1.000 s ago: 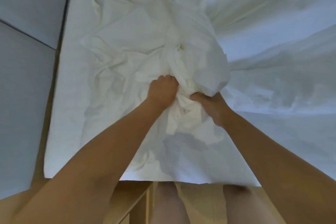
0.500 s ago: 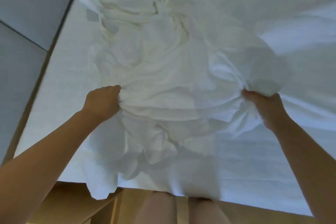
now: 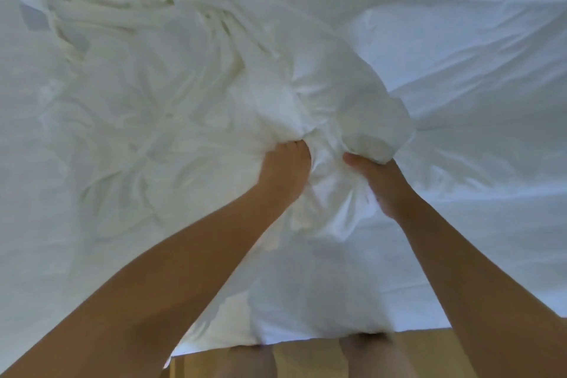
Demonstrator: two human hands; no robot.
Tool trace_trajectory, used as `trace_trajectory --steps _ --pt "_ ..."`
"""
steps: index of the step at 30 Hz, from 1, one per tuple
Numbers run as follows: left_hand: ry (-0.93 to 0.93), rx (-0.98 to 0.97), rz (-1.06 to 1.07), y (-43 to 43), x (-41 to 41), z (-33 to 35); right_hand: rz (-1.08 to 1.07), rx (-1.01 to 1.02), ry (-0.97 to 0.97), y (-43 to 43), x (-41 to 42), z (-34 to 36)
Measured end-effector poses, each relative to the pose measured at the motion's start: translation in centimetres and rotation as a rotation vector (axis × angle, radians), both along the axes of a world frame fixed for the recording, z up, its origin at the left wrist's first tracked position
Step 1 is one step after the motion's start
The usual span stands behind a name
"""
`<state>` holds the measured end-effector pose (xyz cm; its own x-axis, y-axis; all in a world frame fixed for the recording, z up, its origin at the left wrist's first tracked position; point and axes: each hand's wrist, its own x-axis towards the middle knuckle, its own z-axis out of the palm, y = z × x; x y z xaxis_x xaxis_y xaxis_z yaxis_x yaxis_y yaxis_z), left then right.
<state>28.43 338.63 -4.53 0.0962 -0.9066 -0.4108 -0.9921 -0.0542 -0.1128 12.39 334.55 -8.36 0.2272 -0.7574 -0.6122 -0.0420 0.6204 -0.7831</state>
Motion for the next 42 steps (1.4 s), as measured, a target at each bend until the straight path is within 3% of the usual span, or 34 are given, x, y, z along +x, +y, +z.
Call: trace_trajectory --steps 4,8,11,13,16,20,25,28,34,36,39,42 --pt "0.173 -0.222 -0.021 -1.0 0.7 1.5 -0.042 0.024 -0.044 -0.8 -0.6 -0.6" --pt "0.027 -0.16 0.269 1.4 1.6 5.4 0.047 -0.038 -0.077 -4.8 -4.7 3.2" --pt "-0.093 -0.139 0.508 3.9 3.1 8.4 0.039 -0.153 0.11 -10.5 -13.7 5.7" --pt "-0.121 -0.08 0.542 4.7 1.9 8.9 -0.069 -0.219 0.219 -13.4 -20.8 5.7" --pt "-0.119 0.078 0.496 4.6 -2.0 8.0 0.002 -0.221 0.277 -13.6 -25.8 4.4" --pt "-0.143 0.302 0.355 2.3 -8.2 5.5 0.226 -0.102 0.25 -11.9 -25.5 1.4" --pt "0.043 0.102 0.133 -1.6 -15.8 3.1 0.284 -0.025 0.152 -11.3 -25.2 0.6" --pt "0.088 0.091 0.066 -3.4 -18.6 0.5 0.279 -0.032 0.125 -10.9 -24.8 0.4" --pt "-0.037 0.208 0.08 -5.1 -20.9 -5.5 0.281 0.002 0.156 -9.4 -23.5 -0.4" --pt "-0.034 0.146 0.068 -6.3 -21.8 -7.3 0.294 0.0 0.159 -9.2 -23.3 -0.9" --pt "0.134 0.031 0.077 -8.0 -22.6 -7.1 0.375 0.058 0.152 -9.3 -22.9 -1.5" --pt "0.172 -0.119 0.127 -8.8 -23.3 -4.6 0.392 0.096 0.008 -10.5 -23.3 -0.8"
